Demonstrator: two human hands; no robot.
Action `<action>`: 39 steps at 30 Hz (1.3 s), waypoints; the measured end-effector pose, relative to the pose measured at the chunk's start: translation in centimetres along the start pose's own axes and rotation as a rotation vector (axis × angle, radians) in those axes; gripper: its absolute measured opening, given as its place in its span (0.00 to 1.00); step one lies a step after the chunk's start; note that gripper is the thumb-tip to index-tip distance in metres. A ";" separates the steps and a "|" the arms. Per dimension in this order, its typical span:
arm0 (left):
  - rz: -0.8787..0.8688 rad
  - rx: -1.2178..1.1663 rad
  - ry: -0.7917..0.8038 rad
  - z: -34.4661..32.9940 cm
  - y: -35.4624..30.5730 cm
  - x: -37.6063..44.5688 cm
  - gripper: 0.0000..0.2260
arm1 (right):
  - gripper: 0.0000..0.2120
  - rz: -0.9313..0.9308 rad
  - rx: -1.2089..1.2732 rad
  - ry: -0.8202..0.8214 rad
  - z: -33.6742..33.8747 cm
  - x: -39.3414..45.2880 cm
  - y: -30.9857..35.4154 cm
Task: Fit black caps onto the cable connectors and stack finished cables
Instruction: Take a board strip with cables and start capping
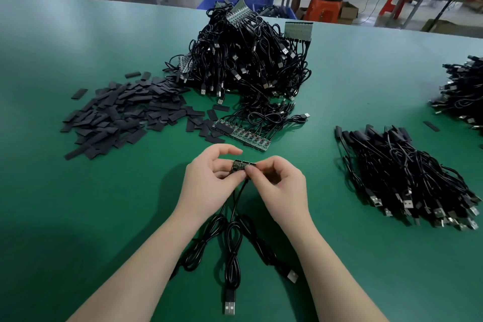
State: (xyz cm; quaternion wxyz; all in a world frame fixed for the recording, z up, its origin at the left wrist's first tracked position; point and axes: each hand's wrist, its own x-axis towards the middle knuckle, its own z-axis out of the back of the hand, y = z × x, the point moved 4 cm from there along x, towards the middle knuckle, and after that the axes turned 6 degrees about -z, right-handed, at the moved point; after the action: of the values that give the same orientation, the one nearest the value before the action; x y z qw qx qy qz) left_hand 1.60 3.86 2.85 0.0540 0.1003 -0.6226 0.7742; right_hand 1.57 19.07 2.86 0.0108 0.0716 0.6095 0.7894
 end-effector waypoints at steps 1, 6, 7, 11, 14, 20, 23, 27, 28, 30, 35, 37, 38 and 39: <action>-0.011 0.001 -0.020 -0.1 -0.1 0.0 0.20 | 0.11 0.016 -0.005 -0.011 0.1 0.0 0.1; -0.049 0.027 -0.101 -0.3 -0.4 -0.5 0.19 | 0.14 0.066 -0.035 -0.061 0.0 -0.3 0.5; -0.061 0.047 -0.118 -0.3 -0.5 -0.5 0.19 | 0.14 0.080 -0.050 -0.080 0.0 -0.4 0.5; -0.039 0.053 -0.137 0.0 0.1 -0.2 0.19 | 0.12 -0.006 0.004 -0.107 -0.2 -0.4 -0.1; 0.021 0.111 -0.091 0.3 1.2 0.0 0.24 | 0.10 -0.033 0.059 -0.230 0.9 -0.4 -0.1; -0.071 0.293 -0.086 0.8 1.1 0.3 0.17 | 0.07 0.017 0.521 -0.238 2.9 -0.1 1.8; -0.150 0.264 -0.194 1.9 0.2 0.4 0.11 | 0.05 -0.147 0.806 -0.104 2.1 0.1 2.4; -0.220 0.176 -0.399 4.6 -0.7 0.9 0.12 | 0.07 -0.390 1.214 0.047 0.1 0.2 3.4; -0.242 0.155 -0.448 5.3 -0.8 1.0 0.12 | 0.09 -0.455 1.311 0.074 -0.2 0.3 3.6; -0.265 0.116 -0.547 6.7 -1.0 1.2 0.11 | 0.10 -0.558 1.423 0.097 -0.8 0.5 3.4; -0.265 0.140 -0.618 7.5 -1.2 0.9 0.12 | 0.05 -0.616 0.992 0.026 -1.6 0.9 0.2; -0.289 0.288 -0.509 6.4 -1.8 0.8 0.12 | 0.04 -0.516 0.649 0.011 -1.4 1.0 -0.6; -0.303 0.359 -0.410 5.5 -2.0 0.8 0.14 | 0.03 -0.449 0.501 0.008 -1.4 1.1 -0.8; -0.312 0.423 -0.281 4.5 -2.2 0.8 0.15 | 0.03 -0.399 0.386 0.011 -1.4 1.1 -0.7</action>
State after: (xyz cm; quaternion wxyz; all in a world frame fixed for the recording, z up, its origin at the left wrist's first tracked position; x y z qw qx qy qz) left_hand 1.64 -0.06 6.05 0.0636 0.3103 -0.4259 0.8475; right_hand 0.23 18.06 1.92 0.1488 -0.0533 0.7507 0.6414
